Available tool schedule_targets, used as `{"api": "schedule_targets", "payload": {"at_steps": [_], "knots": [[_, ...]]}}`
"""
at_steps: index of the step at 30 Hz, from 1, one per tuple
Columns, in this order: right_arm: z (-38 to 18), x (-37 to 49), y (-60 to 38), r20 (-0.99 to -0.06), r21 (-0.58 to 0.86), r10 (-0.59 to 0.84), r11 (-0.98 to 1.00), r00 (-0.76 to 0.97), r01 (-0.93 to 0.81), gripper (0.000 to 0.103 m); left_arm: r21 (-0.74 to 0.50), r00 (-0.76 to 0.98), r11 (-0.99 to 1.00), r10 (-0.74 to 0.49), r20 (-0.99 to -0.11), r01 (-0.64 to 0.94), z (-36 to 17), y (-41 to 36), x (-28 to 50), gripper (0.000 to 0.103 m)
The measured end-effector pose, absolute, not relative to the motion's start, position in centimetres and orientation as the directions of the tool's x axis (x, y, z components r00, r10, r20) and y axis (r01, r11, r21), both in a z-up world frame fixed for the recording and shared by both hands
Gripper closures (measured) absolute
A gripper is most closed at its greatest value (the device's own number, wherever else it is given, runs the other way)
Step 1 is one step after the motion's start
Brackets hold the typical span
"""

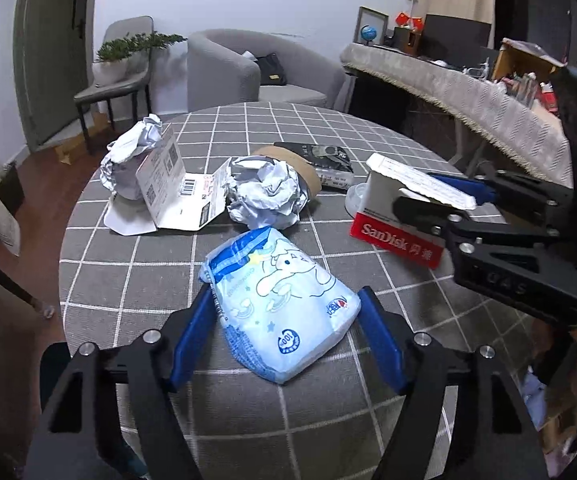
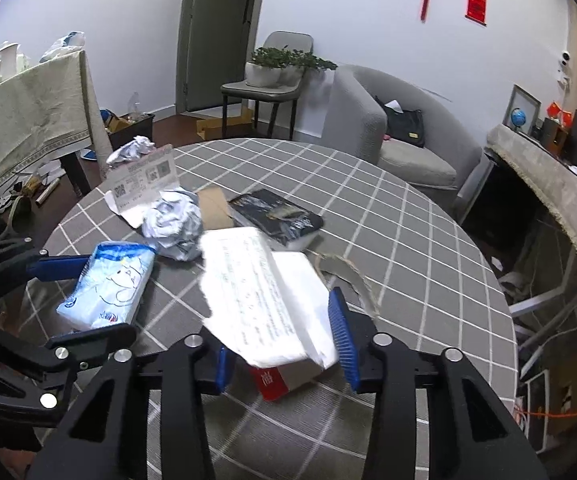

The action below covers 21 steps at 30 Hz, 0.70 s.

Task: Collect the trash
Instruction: 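Lift the blue diaper pack with the left tool while right lifts the SanDisk box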

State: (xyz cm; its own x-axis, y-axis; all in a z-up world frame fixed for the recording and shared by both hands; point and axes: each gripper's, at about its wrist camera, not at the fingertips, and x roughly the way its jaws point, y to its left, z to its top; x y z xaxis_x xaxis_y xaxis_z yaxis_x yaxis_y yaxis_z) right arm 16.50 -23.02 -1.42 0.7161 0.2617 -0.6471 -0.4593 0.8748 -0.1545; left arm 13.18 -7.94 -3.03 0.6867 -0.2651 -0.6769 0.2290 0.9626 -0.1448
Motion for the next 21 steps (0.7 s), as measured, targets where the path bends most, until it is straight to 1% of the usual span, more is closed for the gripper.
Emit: {"api": "schedule_targets", "payload": {"at_steps": [4,10,11,15,21], "knots": [[-1.1,16.4,-22.4,-0.645,-0.145,0.277,0.871,0.712,-0.470,0.080,-0.157,0.686,0.955,-0.291,-0.666,0.252,-2.8,-6.5,12.8,0.031],[-1.1,16.7,-21.6,-0.648,-0.143,0.253,0.886,0.718,-0.442,0.081,-0.206,0.683,0.939,-0.341,-0.645,0.275,-2.4,-4.7,12.0,0.032],[-0.9,16.7,-21.6,-0.642,-0.137,0.255,0.890,0.723,-0.435,0.084,-0.206,0.688,0.938,-0.344,-0.639,0.278,-2.2,-4.4,11.8,0.032],[0.2,16.3,-21.4,-0.618,-0.109,0.266,0.903,0.740,-0.416,0.090,-0.202,0.705,0.938,-0.345,-0.620,0.281,-1.8,-3.6,11.1,0.032],[0.5,16.1,-21.3,-0.615,-0.044,0.279,0.922,0.738,-0.385,0.096,-0.205,0.728,0.943,-0.333,-0.599,0.263,-1.0,-1.9,9.9,0.032]]}}
